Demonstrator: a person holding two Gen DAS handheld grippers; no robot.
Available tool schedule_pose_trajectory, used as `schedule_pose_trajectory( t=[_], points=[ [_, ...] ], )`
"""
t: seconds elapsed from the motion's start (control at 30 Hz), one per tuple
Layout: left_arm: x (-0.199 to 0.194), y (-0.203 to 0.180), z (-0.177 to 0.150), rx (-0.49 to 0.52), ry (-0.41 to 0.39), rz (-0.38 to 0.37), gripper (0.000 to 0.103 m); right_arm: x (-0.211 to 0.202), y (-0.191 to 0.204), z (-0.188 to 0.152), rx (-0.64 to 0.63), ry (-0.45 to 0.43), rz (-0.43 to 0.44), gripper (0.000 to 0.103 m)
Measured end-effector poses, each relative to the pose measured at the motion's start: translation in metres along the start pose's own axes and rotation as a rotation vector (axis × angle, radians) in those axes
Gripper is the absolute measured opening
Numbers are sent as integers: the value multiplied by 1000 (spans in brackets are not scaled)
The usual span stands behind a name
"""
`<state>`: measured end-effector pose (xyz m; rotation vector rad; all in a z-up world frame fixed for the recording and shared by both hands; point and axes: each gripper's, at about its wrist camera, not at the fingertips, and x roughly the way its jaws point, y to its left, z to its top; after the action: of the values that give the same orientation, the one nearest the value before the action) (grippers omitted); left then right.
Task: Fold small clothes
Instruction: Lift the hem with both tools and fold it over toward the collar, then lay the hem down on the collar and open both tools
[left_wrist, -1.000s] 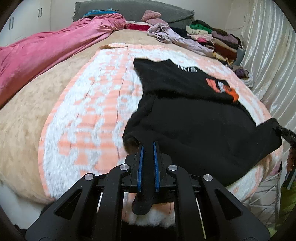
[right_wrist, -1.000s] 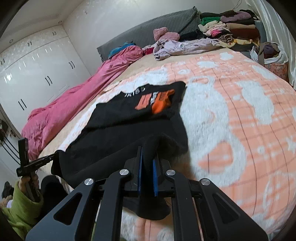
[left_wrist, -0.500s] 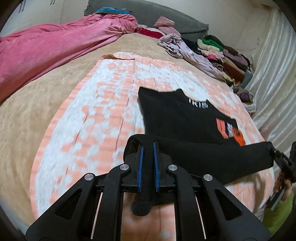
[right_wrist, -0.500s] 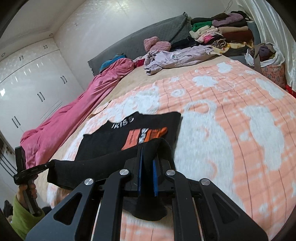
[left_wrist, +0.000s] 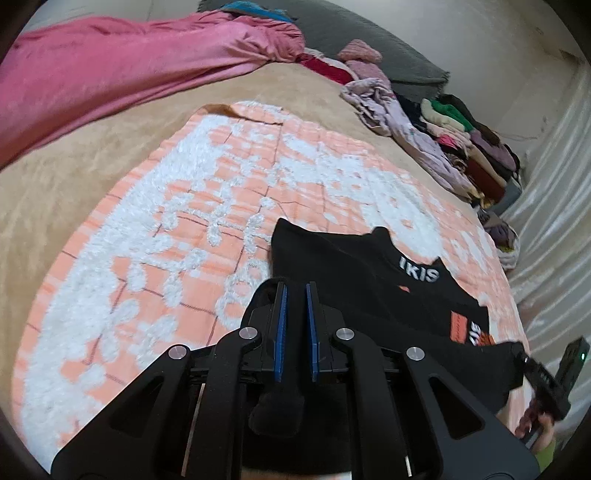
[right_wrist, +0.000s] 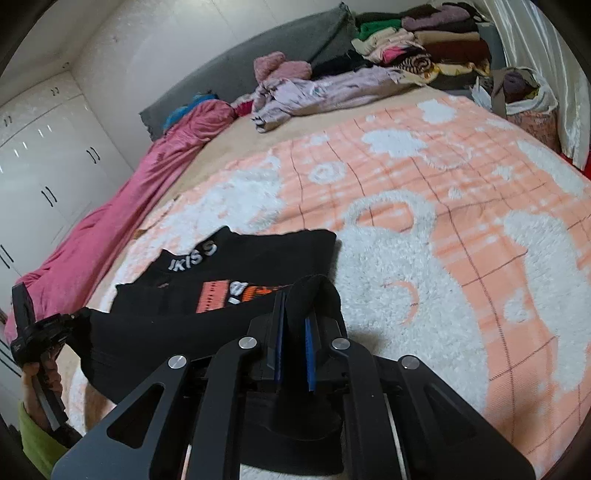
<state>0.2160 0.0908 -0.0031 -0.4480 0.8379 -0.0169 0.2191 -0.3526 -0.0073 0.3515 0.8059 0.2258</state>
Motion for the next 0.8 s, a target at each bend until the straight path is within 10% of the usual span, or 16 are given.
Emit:
schedule_pose_trajectory(
  t=[0.23, 0.43, 0.7, 0.8],
  points=[
    [12, 20, -9, -23, -57, -54, 15, 10, -2, -5, -5, 34, -30, 15],
    [-17, 28, -4, 30, -151, -47, 32, -9, 8, -9, -48, -11, -125, 58],
    [-47, -6, -25, 190, -201, -27, 35, -45, 63, -38, -276, -66, -159, 57],
    [-49, -29, -44, 280, -185, -57, 35, -45, 93, -60, -387, -21, -111, 43]
  ],
)
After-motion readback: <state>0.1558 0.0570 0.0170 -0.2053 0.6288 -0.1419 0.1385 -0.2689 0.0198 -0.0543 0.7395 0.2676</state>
